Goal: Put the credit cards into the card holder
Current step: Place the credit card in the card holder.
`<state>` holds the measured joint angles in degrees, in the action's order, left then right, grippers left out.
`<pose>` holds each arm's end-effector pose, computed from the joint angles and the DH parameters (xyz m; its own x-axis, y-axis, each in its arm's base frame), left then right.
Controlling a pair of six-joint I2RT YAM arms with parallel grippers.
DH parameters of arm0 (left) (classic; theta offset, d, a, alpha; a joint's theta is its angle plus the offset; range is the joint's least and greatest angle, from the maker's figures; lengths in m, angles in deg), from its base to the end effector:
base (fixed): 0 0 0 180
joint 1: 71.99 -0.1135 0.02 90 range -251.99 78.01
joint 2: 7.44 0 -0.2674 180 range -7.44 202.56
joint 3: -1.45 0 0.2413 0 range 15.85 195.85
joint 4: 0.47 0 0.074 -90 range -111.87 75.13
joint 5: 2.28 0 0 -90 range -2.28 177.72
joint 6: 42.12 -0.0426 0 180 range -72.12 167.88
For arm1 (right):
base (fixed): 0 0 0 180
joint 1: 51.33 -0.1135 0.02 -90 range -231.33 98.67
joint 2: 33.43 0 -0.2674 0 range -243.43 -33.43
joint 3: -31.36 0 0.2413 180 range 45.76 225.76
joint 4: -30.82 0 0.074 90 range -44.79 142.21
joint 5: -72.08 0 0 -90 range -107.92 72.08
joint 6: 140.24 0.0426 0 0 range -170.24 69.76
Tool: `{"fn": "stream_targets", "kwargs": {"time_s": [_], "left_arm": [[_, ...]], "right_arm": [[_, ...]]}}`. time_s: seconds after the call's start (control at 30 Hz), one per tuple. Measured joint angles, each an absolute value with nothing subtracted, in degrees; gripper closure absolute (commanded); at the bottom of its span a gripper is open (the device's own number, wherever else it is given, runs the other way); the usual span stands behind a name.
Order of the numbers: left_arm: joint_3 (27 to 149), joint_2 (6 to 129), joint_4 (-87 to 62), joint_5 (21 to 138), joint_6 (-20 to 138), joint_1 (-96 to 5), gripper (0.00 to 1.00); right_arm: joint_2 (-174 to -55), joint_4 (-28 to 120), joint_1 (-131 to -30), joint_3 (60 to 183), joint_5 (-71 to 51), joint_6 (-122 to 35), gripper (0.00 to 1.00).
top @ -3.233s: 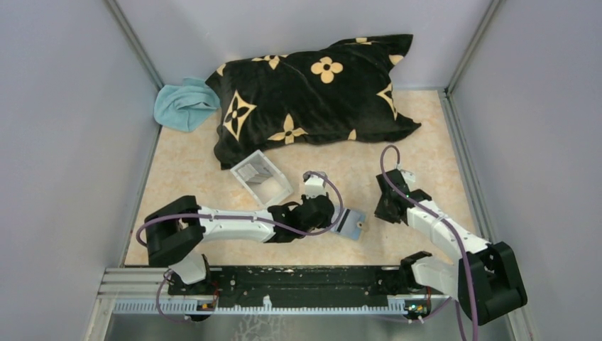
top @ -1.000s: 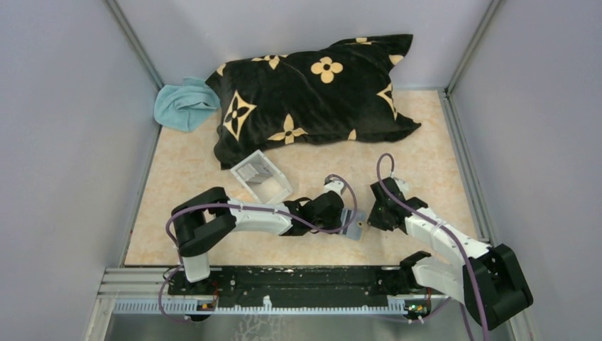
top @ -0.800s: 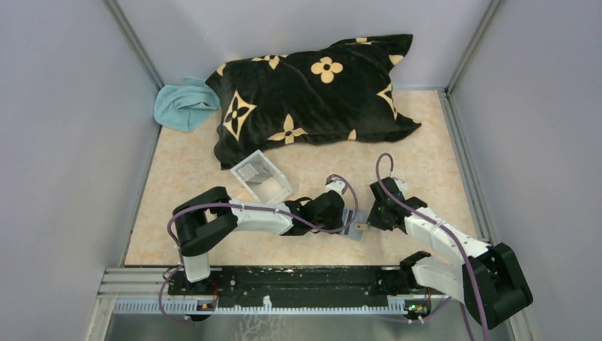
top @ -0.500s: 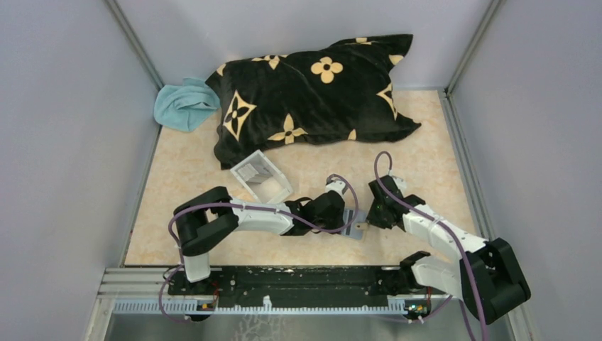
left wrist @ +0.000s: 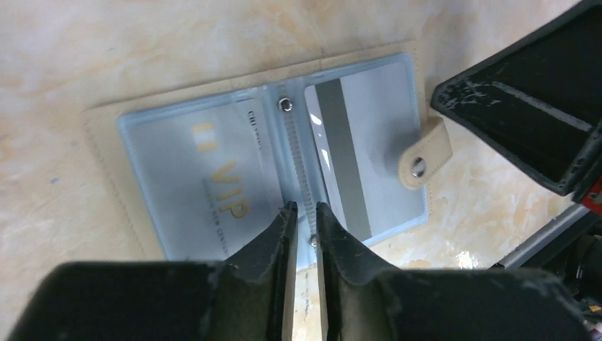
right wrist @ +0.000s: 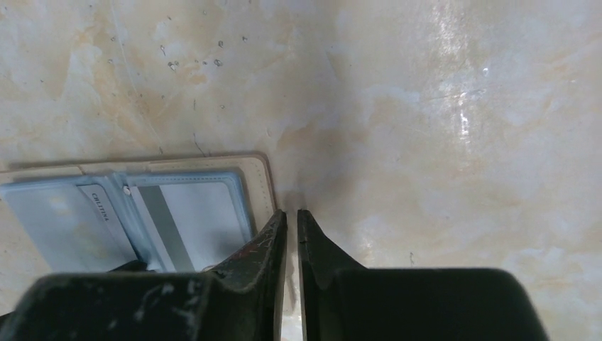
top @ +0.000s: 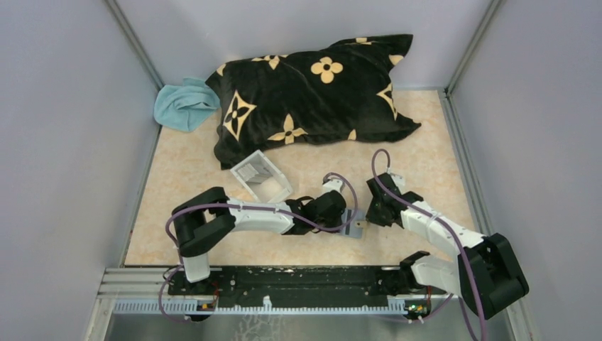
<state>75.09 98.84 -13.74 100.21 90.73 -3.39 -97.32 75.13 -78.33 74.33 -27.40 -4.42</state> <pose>0.1467 -0.3491 0.1570 -0.7730 0.1527 -0.6157 0.4480 0.8187 -0.3593 0.1603 0.0738 0.1621 -0.8409 0.3654 -0.3992 0.3110 0.9299 0.1962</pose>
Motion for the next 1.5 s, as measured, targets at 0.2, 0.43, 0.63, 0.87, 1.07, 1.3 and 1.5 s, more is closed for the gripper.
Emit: {"fn": "stream_targets", "kwargs": {"time_s": [0.2, 0.43, 0.63, 0.87, 1.07, 1.3, 1.5], "left_arm": [[75.53, 94.84, -20.21, 106.77, 93.22, -3.7, 0.48], [74.26, 85.8, -25.76, 115.29, 99.93, -4.01, 0.24], [67.33, 81.25, -26.77, 117.31, 106.22, -4.51, 0.23], [57.24, 79.72, -23.32, 115.62, 110.36, -5.97, 0.22], [52.84, 77.29, -16.02, 112.82, 112.15, -7.83, 0.21], [50.92, 76.99, -10.46, 108.82, 112.43, -9.45, 0.22], [51.57, 78.01, -9.42, 106.53, 110.73, -9.51, 0.23]], "right_arm": [[-97.32, 77.86, -78.33, 78.14, -30.09, -6.26, 0.67], [-97.13, 81.33, -78.97, 82.6, -32.45, -9.58, 0.49], [-96.84, 84.57, -84.41, 85.24, -34.06, -9.05, 0.46], [-98.09, 87.08, -92.69, 87.49, -36.47, -5.23, 0.44], [-100.65, 88.85, -96.58, 87.95, -38.26, -1.71, 0.43], [-98.79, 89.38, -97.24, 86.66, -38.35, 2.09, 0.41], [-92.08, 88.48, -97.31, 80.83, -36.12, 5.85, 0.4]]}}
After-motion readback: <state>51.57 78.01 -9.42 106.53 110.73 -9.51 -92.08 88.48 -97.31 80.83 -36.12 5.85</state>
